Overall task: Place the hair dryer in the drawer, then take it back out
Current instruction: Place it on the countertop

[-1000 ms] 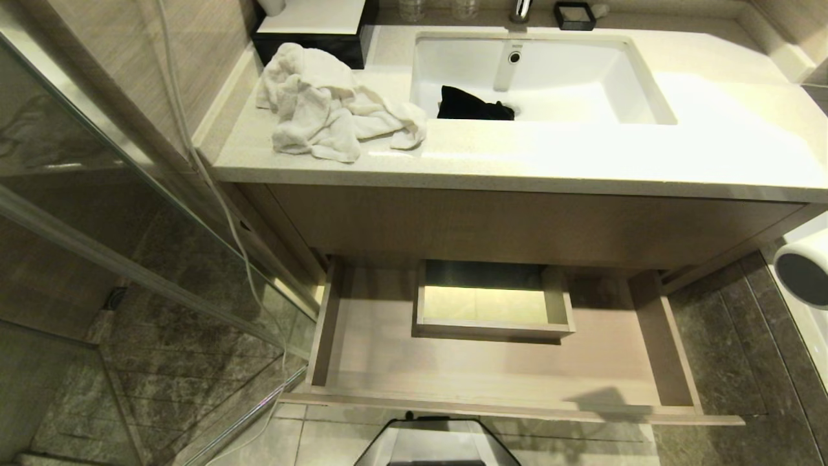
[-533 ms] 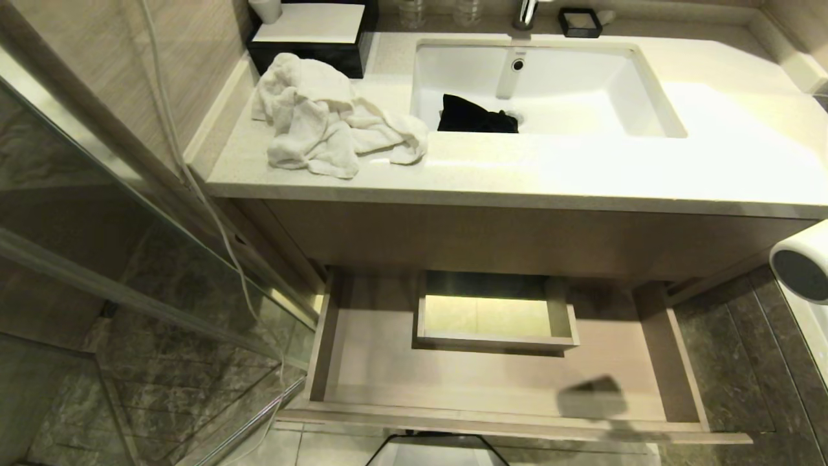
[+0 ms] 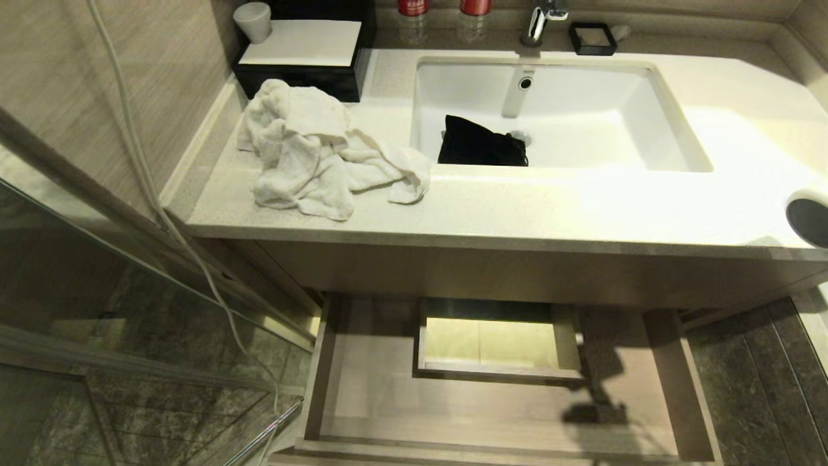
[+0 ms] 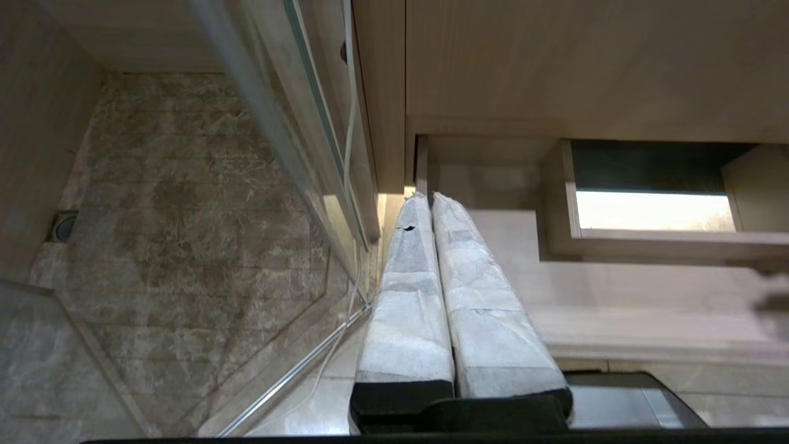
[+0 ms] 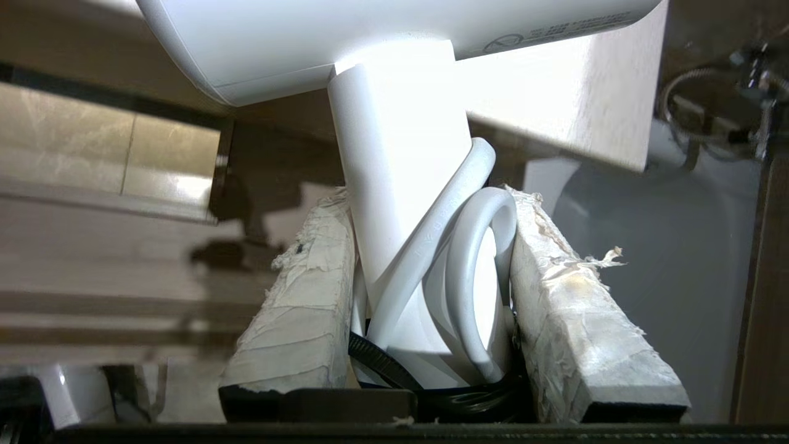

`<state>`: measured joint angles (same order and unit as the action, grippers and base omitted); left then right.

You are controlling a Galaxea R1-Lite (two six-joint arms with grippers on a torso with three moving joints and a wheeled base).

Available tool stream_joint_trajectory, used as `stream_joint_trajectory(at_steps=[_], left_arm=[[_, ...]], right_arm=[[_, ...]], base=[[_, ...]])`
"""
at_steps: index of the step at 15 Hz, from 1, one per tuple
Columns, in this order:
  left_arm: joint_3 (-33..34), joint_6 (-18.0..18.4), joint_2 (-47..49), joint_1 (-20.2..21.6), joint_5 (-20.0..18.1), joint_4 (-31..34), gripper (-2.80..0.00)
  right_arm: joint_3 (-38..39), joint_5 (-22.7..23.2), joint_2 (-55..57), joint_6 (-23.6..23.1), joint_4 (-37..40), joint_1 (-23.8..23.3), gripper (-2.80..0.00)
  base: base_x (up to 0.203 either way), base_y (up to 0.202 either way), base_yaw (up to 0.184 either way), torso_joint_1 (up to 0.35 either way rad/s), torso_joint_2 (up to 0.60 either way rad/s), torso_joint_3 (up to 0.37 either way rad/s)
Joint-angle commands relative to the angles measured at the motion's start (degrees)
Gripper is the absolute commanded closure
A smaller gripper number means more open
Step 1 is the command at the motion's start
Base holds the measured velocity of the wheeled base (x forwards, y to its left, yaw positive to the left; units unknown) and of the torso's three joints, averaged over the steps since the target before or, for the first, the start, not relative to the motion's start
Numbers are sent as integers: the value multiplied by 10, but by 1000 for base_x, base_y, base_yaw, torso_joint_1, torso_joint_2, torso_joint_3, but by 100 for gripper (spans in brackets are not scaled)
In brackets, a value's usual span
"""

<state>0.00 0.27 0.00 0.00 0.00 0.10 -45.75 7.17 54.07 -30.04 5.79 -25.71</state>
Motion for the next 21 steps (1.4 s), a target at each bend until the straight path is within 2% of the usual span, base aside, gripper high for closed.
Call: stream_joint_trajectory(at_steps=[1,6,11,13,16,20,21], left_arm=[[1,0,0,0,0,0,0],[1,0,0,0,0,0,0],[1,0,0,0,0,0,0],[1,0,0,0,0,0,0],[1,0,0,0,0,0,0],[0,0,0,0,0,0,0],[0,0,0,0,0,0,0]], right_arm=[[-44,3,53,-2,-2,0,0],[-182,5,188,-4,3,5,0],[-306,10,332,-39,2,-5,0],[-329,36,372,-52,5,-17,0],[-332,115,420,-70,29,-35,0],[-338,143,455,-104,29,-49,0],[-340,152,460,-107,30,-53,-280]], base=[[0,0,0,301,-53,236],[0,0,0,297,-93,203],[0,0,0,62,-21,37],[0,0,0,0,0,0],[0,0,0,0,0,0],[0,0,0,0,0,0],[0,0,0,0,0,0]])
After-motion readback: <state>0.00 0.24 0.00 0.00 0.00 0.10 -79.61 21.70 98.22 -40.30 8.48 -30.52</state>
